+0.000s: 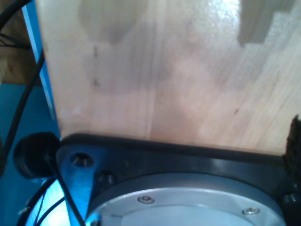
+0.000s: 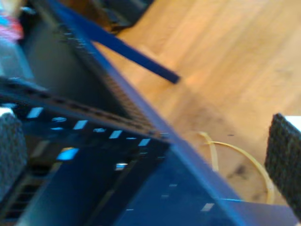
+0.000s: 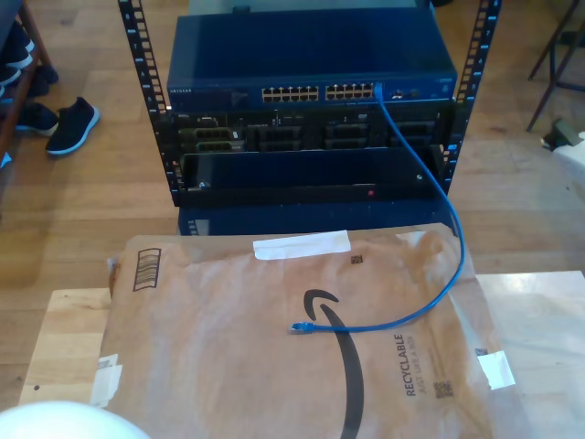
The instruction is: Grab the cable and plug it in
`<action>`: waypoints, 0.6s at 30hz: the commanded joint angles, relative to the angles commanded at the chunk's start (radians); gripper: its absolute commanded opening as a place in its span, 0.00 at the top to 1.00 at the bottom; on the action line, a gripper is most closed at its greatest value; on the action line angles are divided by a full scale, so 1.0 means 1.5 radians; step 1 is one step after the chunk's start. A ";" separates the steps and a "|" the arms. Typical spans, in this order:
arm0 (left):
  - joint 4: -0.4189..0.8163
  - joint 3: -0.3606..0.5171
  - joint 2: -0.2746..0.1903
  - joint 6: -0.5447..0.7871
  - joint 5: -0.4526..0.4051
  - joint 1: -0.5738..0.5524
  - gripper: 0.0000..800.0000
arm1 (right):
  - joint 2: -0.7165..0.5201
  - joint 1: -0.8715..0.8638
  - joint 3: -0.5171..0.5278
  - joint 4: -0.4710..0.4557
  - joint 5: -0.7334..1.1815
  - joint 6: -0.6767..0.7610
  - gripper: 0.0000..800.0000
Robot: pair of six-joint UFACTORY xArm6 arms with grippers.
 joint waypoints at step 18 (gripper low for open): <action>0.000 -0.001 0.000 0.000 0.001 0.000 0.00 | -0.081 -0.162 -0.036 0.199 0.661 -0.416 0.01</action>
